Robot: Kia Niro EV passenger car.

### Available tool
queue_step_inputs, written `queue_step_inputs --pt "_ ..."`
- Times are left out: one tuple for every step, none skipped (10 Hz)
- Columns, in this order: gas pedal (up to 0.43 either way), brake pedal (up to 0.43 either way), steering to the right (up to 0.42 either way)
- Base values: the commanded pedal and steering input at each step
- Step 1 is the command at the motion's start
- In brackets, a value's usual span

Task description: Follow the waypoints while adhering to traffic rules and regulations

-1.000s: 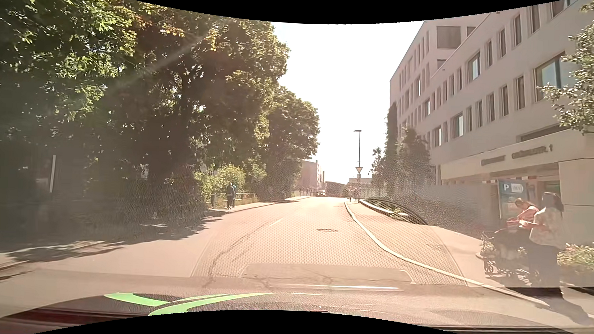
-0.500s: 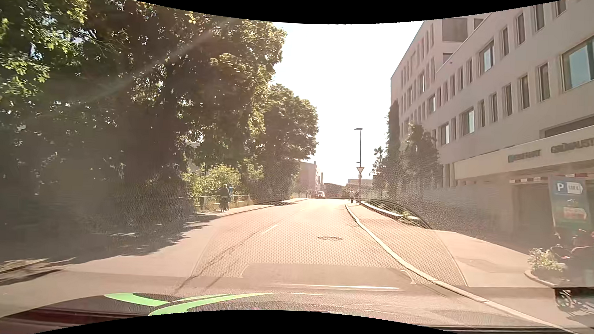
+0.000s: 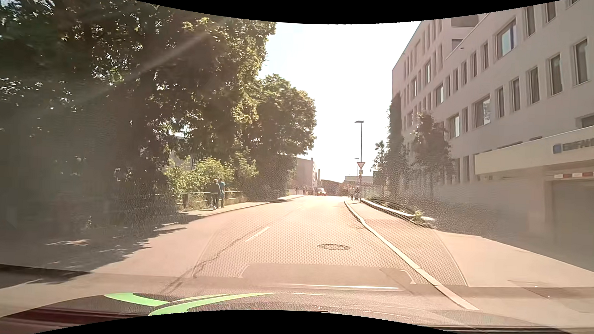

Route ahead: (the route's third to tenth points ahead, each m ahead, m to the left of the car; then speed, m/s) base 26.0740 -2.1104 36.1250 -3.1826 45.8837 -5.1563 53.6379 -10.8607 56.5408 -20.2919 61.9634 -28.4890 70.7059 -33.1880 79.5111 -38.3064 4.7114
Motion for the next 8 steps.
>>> queue_step_inputs --pt "0.339 0.000 0.040" --pt "0.339 0.000 0.033" --pt "0.339 0.000 0.027" --pt "0.339 0.000 0.022" --pt "0.339 0.000 0.023" --pt "0.339 0.000 0.022" --pt "0.339 0.000 0.022" --pt "0.339 0.000 0.023"
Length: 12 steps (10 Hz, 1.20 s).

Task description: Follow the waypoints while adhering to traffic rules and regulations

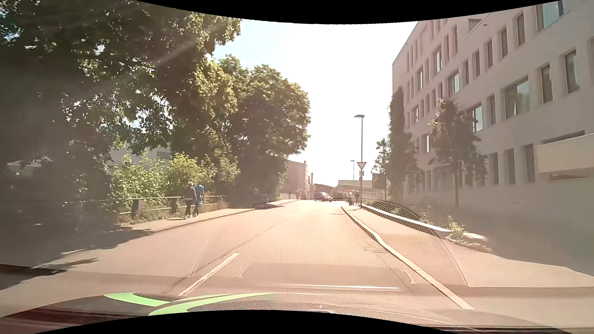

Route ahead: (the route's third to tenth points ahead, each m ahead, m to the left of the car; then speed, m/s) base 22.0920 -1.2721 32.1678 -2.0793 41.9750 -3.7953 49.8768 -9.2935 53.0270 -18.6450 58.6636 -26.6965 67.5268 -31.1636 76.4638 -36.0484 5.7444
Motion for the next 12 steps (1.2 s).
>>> queue_step_inputs --pt "0.339 0.000 0.022" --pt "0.339 0.000 0.023" --pt "0.339 0.000 0.023" --pt "0.339 0.000 0.023" --pt "0.331 0.000 0.024" --pt "0.331 0.000 0.023" --pt "0.319 0.000 0.023" --pt "0.280 0.000 0.023" --pt "0.260 0.000 0.024" --pt "0.228 0.000 0.025" --pt "0.209 0.000 0.030" --pt "0.189 0.000 0.028"
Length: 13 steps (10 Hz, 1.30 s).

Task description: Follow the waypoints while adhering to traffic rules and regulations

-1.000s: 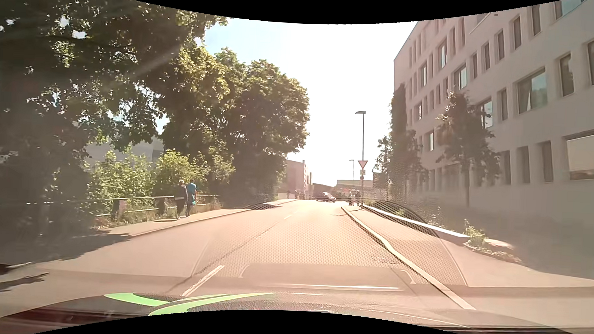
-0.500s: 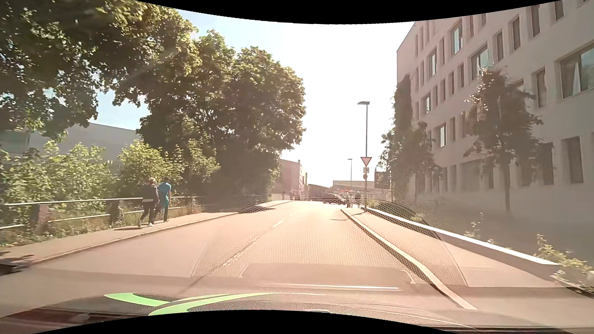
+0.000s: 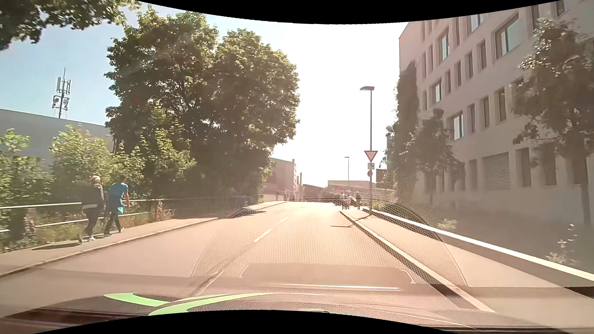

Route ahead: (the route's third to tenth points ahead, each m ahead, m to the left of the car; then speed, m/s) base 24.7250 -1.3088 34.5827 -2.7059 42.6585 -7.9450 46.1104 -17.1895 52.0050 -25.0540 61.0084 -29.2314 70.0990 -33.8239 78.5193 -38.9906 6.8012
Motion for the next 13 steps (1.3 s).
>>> queue_step_inputs --pt "0.150 0.000 0.025" --pt "0.130 0.000 0.022" --pt "0.028 0.000 0.021" --pt "0.000 0.000 0.021" --pt "0.000 0.000 0.019" --pt "0.000 0.000 0.018" --pt "0.000 0.000 0.018" --pt "0.000 0.000 0.018" --pt "0.000 0.000 0.016" --pt "0.000 0.024 0.015" --pt "0.000 0.055 0.014" --pt "0.000 0.067 0.012" --pt "0.000 0.067 0.011"
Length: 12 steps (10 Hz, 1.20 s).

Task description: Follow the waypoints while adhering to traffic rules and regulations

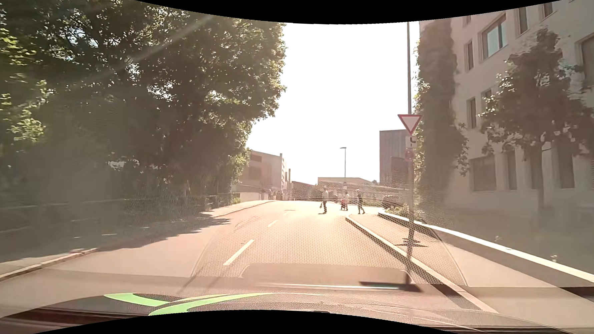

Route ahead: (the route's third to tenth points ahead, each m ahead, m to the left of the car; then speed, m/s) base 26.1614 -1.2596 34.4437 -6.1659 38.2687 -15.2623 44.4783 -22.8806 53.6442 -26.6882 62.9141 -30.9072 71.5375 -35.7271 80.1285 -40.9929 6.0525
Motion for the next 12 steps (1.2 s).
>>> queue_step_inputs --pt "0.000 0.073 0.011" --pt "0.000 0.079 0.010" --pt "0.000 0.098 0.011" --pt "0.000 0.134 0.012" --pt "0.000 0.146 0.012" --pt "0.000 0.146 0.010" --pt "0.000 0.146 0.009" --pt "0.000 0.140 0.009" --pt "0.000 0.152 0.009" --pt "0.000 0.195 0.009" --pt "0.000 0.213 0.014" --pt "0.000 0.220 0.020"
